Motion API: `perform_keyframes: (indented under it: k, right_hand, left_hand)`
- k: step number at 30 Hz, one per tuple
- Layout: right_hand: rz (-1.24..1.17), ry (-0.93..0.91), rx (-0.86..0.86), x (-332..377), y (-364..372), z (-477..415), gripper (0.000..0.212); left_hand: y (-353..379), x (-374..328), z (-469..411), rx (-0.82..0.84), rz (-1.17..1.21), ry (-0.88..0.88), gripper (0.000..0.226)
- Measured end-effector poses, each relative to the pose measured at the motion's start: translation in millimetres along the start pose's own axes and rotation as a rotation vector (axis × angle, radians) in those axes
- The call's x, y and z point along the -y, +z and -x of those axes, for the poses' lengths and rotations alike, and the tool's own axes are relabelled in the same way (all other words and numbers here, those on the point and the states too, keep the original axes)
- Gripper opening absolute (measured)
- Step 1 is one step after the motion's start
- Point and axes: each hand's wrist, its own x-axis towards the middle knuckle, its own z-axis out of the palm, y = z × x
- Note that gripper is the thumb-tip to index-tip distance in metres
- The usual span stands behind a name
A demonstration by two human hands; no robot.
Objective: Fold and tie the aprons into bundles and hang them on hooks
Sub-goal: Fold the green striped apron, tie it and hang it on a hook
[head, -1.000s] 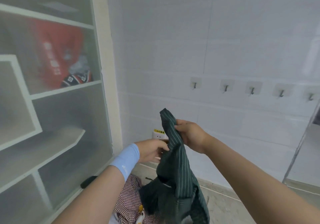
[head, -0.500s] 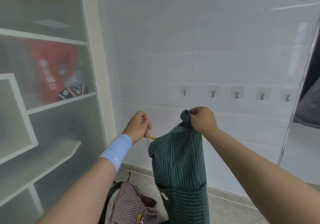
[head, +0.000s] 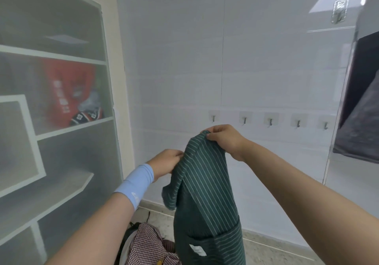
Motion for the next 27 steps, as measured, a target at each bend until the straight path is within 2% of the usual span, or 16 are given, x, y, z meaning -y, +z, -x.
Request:
perform_keyframes:
  k: [3, 5, 8, 10, 12, 15, 17, 19, 22, 24, 25, 27]
  right_hand:
    - [-0.071, 0.030, -0.065, 1, -3, 2, 0.022]
    - [-0.203, 0.063, -0.060, 4, 0, 2, 0.024]
    - [-0.268, 0.074, -0.001, 8, 8, 4, 0.026]
    - [-0.230, 0.043, 0.022, 11, 10, 8, 0.035]
    - [-0.104, -0.042, -0.014, 9, 6, 11, 0.048]
    - [0.205, -0.191, -0.127, 1, 1, 12, 0.053]
    - [0.288, -0.240, -0.189, -2, 7, 12, 0.051]
    - [0.207, -0.242, -0.226, 1, 16, 14, 0.039]
    - [0.015, -0.219, -0.144, 10, 28, 19, 0.025]
    - [0.037, -0.247, -0.096, 16, 36, 21, 0.026]
    - [0.044, -0.255, -0.075, 19, 41, 22, 0.025]
    - [0.022, -0.280, -0.045, 25, 51, 26, 0.021]
  left_hand:
    - [-5, -6, 10, 0.215, 0.323, -0.063, 0.029]
    - [-1, -5, 12, 0.270, 0.350, -0.075, 0.040]
    - [12, -2, 17, 0.159, 0.092, -0.039, 0.056]
    - [12, 2, 20, 0.087, -0.055, -0.022, 0.046]
    - [1, 5, 24, -0.022, -0.097, 0.003, 0.029]
    - [-21, 1, 30, -0.387, -0.248, 0.103, 0.024]
    - [-26, -4, 35, -0.562, -0.335, 0.164, 0.025]
    - [-25, -7, 40, -0.572, -0.412, 0.184, 0.023]
    - [-13, -7, 46, -0.392, -0.394, 0.139, 0.011]
    - [0, -5, 51, -0.307, -0.386, 0.099, 0.033]
    - [7, -5, 51, -0.328, -0.411, 0.095, 0.041]
    - [14, -6, 53, -0.448, -0.434, 0.119, 0.034]
